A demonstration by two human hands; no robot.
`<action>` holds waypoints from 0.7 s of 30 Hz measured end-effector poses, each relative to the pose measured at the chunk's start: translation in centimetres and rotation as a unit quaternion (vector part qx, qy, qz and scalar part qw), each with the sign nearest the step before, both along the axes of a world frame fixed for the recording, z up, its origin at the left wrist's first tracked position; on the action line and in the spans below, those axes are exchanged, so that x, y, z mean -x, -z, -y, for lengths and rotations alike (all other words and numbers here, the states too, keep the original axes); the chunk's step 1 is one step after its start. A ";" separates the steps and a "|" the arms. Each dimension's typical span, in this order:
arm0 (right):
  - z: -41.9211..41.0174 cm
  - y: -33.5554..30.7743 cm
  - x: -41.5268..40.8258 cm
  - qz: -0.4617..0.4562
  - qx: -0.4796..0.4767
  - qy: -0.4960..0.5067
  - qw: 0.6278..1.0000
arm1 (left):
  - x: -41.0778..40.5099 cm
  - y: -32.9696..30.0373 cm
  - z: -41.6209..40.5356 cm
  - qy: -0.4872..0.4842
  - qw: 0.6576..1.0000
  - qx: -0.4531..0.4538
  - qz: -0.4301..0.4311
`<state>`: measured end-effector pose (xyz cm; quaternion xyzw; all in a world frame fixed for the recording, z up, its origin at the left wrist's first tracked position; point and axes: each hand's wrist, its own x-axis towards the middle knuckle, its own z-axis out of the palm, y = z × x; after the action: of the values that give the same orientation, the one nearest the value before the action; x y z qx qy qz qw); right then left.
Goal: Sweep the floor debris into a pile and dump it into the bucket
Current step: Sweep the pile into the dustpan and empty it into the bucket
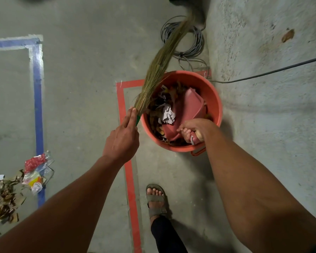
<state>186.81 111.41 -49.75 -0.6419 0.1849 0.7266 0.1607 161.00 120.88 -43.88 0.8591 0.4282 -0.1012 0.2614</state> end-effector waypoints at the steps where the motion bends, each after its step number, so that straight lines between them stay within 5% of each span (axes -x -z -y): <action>1: 0.3 -0.3 -0.2 0.000 -0.003 0.007 1.000 | 0.3 0.0 0.0 -0.005 1.000 -0.001 -0.002; 14: 5.0 -14.6 -0.2 0.138 -0.048 -0.113 0.983 | 4.0 -4.4 2.0 -0.054 0.998 0.012 -0.026; 21: 1.5 -8.5 0.8 0.058 -0.033 -0.096 0.993 | 5.2 -2.4 1.4 -0.065 0.997 0.001 -0.028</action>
<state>186.02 109.93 -41.21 -0.6919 0.0887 0.7062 0.1213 155.85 119.49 -41.45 0.8260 0.4905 -0.1083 0.2559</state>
